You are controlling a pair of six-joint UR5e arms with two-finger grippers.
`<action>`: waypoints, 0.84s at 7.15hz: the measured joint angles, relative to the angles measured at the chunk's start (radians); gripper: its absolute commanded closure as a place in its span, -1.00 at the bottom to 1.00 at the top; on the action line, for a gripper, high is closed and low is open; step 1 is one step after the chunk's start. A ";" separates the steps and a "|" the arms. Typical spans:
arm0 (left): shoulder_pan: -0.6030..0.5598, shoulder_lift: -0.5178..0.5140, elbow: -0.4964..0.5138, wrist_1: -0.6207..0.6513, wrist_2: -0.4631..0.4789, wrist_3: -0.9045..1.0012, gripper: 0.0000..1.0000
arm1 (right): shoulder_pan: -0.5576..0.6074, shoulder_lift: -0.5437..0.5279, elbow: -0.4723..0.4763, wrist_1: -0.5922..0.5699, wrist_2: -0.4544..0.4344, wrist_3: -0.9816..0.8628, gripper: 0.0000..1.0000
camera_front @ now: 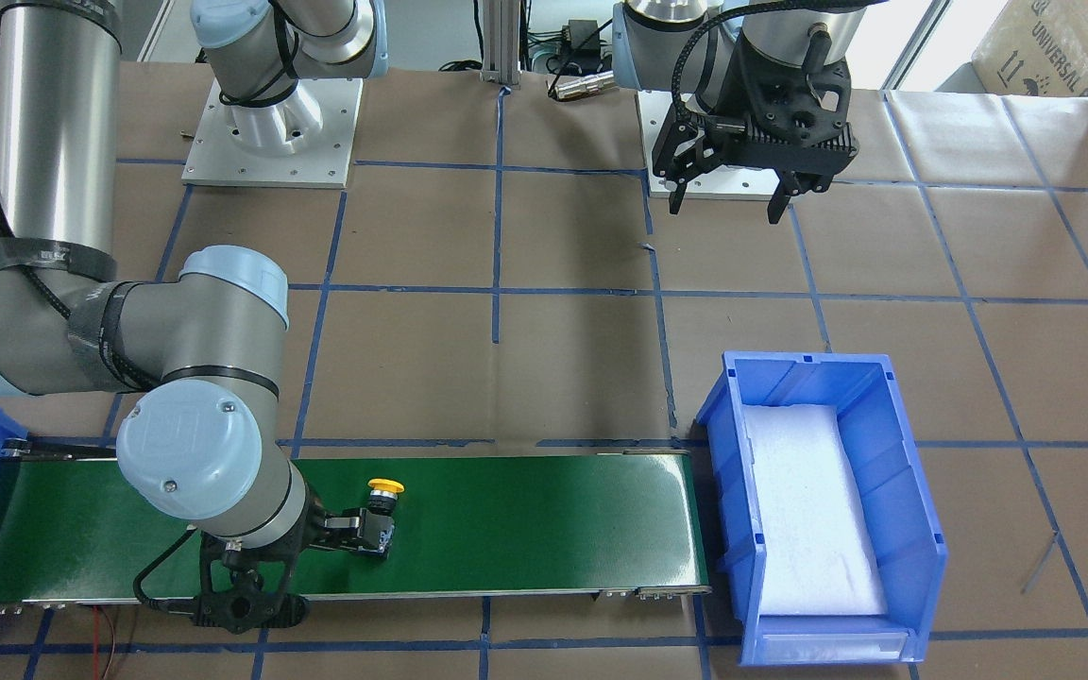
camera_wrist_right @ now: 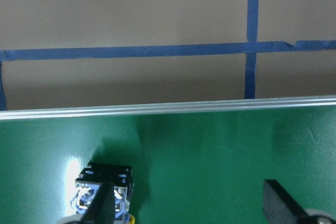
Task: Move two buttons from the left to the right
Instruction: 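Move the right gripper back over the yellow button on the conveyor, then lower the right gripper and grasp the yellow button, lifting it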
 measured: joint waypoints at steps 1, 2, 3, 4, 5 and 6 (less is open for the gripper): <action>0.000 0.000 0.000 0.000 0.000 0.000 -1.00 | -0.003 0.001 0.000 0.000 0.000 -0.001 -1.00; 0.000 0.001 0.000 -0.001 0.000 0.000 -1.00 | -0.007 0.002 -0.001 -0.001 0.000 -0.002 -1.00; 0.001 0.001 0.000 -0.001 -0.001 0.000 -1.00 | -0.012 0.004 -0.002 -0.002 -0.001 -0.004 -0.99; 0.001 0.001 0.000 -0.001 -0.001 0.000 -1.00 | -0.018 0.005 -0.004 -0.002 -0.002 -0.006 -1.00; 0.000 0.001 0.000 -0.001 -0.001 0.000 -1.00 | -0.024 0.006 -0.005 -0.002 -0.002 -0.008 -1.00; 0.000 0.001 0.000 -0.001 -0.001 0.000 -1.00 | -0.030 0.006 -0.005 -0.002 -0.001 -0.010 -1.00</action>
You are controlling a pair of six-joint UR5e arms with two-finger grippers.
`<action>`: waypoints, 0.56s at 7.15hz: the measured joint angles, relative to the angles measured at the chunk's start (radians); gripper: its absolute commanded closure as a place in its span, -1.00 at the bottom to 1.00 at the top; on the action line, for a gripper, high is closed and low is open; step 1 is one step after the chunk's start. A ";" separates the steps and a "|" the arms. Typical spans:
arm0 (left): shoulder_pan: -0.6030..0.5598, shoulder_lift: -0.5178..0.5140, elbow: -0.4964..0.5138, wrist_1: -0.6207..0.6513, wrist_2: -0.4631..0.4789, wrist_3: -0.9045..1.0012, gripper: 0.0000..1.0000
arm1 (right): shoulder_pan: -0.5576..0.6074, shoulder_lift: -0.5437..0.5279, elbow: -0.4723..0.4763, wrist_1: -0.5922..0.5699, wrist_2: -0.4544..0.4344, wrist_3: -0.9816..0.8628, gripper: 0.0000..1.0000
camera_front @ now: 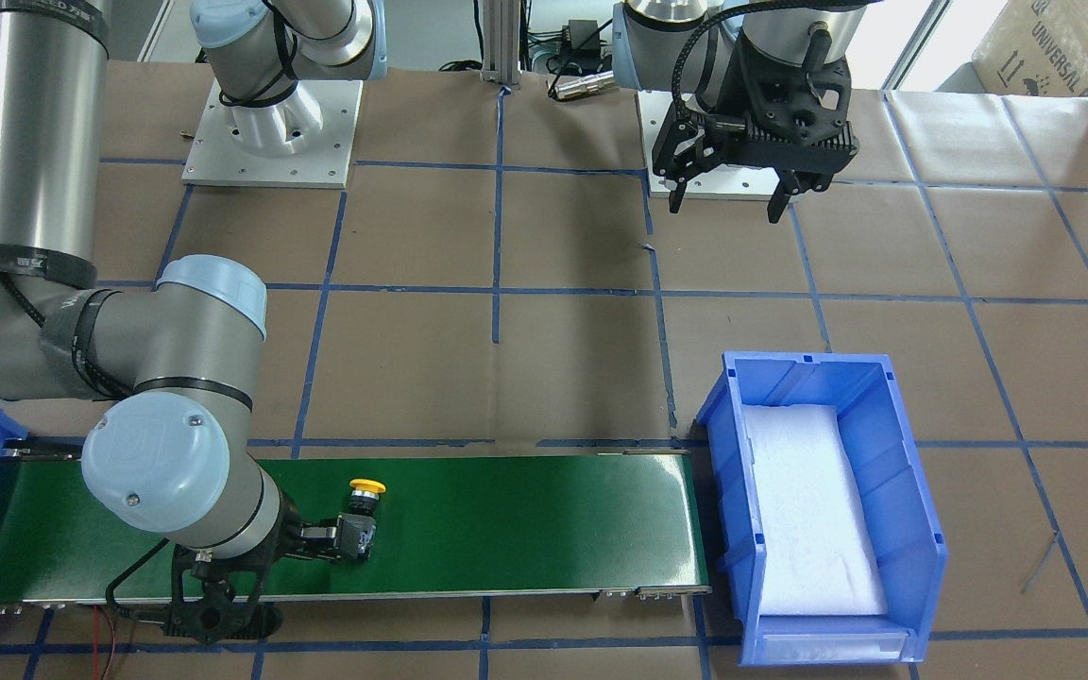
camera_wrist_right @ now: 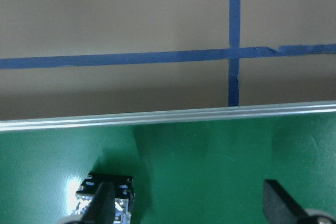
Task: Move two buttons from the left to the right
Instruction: 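Lower the right gripper and grasp the yellow button, lifting it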
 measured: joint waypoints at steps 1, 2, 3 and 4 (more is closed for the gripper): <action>0.000 0.000 0.000 0.000 0.000 0.000 -1.00 | -0.004 0.000 0.002 0.000 0.000 -0.001 -1.00; -0.001 0.000 0.000 0.000 0.000 0.000 -1.00 | -0.005 -0.001 0.005 -0.002 0.000 0.001 -1.00; -0.001 0.000 0.000 0.000 0.000 0.000 -1.00 | -0.005 -0.001 0.006 -0.002 0.000 0.004 -1.00; -0.001 0.000 0.000 0.000 0.000 0.000 -1.00 | -0.004 -0.002 0.006 -0.002 0.000 0.006 -0.99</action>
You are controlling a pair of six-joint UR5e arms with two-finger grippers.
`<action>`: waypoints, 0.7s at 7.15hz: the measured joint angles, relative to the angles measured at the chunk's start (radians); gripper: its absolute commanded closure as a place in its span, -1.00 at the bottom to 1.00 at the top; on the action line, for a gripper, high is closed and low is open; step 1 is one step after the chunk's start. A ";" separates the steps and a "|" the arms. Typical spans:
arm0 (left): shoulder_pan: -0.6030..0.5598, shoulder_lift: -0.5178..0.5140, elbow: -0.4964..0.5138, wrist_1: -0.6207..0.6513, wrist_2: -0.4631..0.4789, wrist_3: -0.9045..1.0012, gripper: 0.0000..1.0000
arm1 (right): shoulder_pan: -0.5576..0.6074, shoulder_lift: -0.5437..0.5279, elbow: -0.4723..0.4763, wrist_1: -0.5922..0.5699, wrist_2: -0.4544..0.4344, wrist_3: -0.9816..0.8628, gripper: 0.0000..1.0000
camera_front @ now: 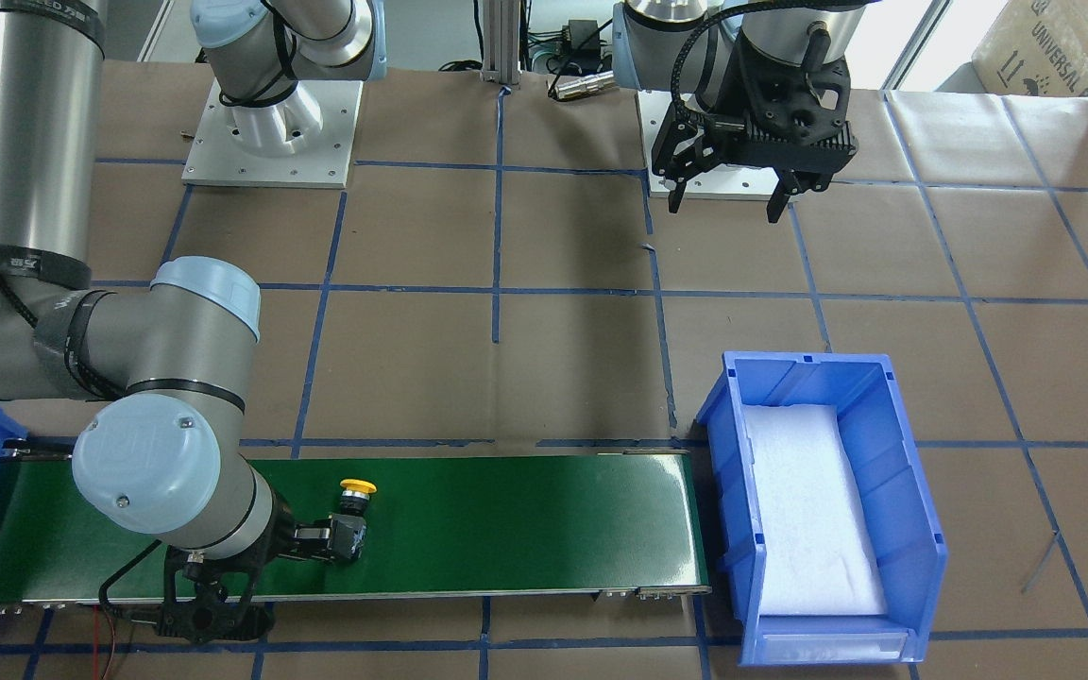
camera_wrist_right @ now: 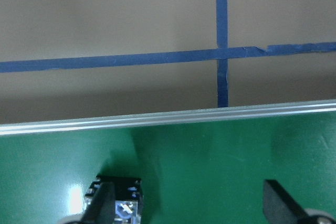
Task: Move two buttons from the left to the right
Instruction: 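Lower the right gripper and grasp the yellow button, lifting it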
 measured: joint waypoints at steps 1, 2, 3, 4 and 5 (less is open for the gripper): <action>0.001 0.000 0.001 0.000 0.000 0.000 -1.00 | 0.002 -0.001 -0.001 0.000 0.000 0.002 -0.99; 0.001 0.000 0.001 0.000 0.000 0.000 -1.00 | 0.005 -0.001 -0.002 -0.001 0.000 0.003 -0.99; 0.000 0.000 0.000 0.000 0.000 0.000 -1.00 | 0.007 0.000 -0.001 -0.001 -0.001 0.004 -0.91; 0.000 0.000 0.000 0.000 0.001 0.000 -1.00 | 0.008 0.002 0.001 0.000 -0.001 0.005 -0.71; 0.001 -0.001 0.001 0.001 0.000 0.000 -1.00 | 0.010 0.003 0.002 0.002 -0.001 0.005 -0.55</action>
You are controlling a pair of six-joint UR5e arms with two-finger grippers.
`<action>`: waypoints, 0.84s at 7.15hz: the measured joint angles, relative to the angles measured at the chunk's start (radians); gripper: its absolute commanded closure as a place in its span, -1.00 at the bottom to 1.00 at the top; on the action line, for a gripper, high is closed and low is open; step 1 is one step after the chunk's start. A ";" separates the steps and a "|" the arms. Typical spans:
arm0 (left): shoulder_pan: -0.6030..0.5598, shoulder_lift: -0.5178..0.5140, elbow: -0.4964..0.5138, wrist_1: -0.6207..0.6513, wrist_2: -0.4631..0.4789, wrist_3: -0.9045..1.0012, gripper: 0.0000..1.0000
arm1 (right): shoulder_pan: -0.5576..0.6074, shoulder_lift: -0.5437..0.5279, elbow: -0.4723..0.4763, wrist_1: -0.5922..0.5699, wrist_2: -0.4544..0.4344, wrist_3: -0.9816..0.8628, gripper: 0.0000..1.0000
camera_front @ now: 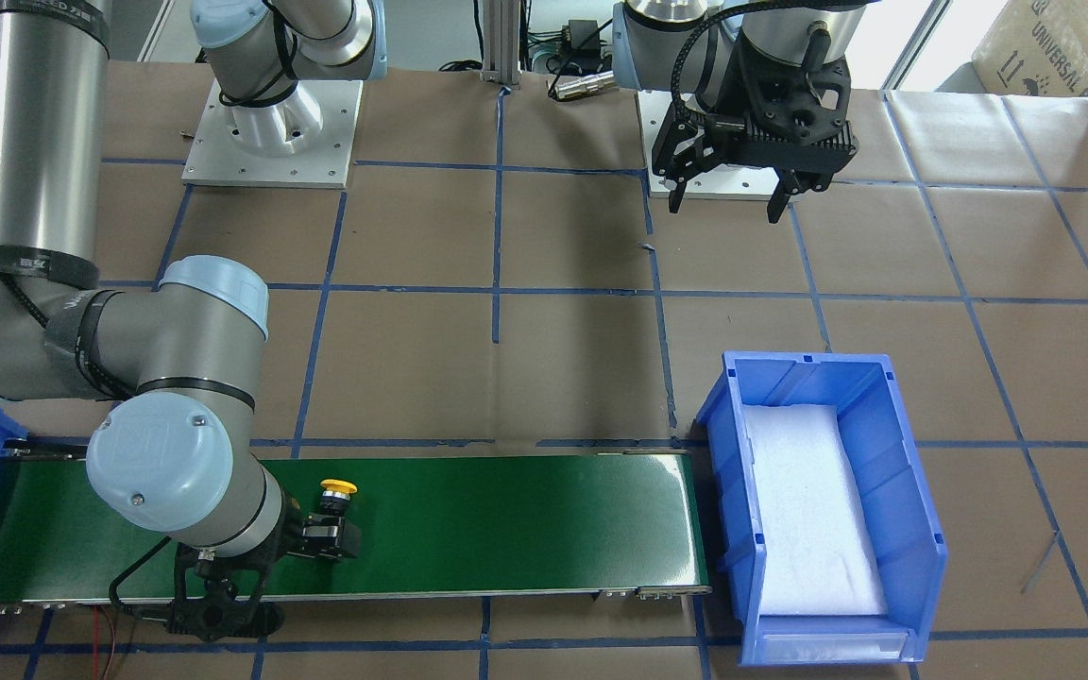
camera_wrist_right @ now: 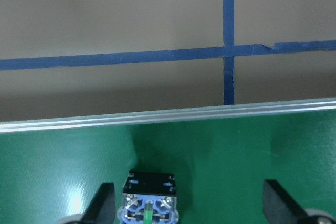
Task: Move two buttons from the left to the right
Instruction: 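Lower the right gripper and grasp the yellow button, lifting it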
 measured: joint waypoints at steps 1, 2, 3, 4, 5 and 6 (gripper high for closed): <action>0.000 0.000 0.000 0.000 0.000 0.000 -1.00 | 0.001 0.000 0.002 0.005 0.000 0.000 -0.49; 0.000 0.000 0.001 0.000 0.000 0.000 -1.00 | 0.002 0.001 0.003 0.009 -0.002 0.000 -0.20; 0.000 -0.001 0.001 0.000 0.000 0.000 -1.00 | 0.003 0.005 0.004 0.011 -0.004 0.000 0.10; 0.000 -0.001 0.001 0.001 0.000 0.000 -1.00 | 0.002 0.013 0.005 0.012 -0.007 -0.001 0.38; 0.000 0.000 0.001 0.001 0.000 0.000 -1.00 | 0.000 0.015 0.003 0.014 -0.011 -0.002 0.52; 0.000 0.000 0.001 0.001 0.000 0.000 -1.00 | -0.002 0.011 -0.003 0.014 -0.013 -0.004 0.55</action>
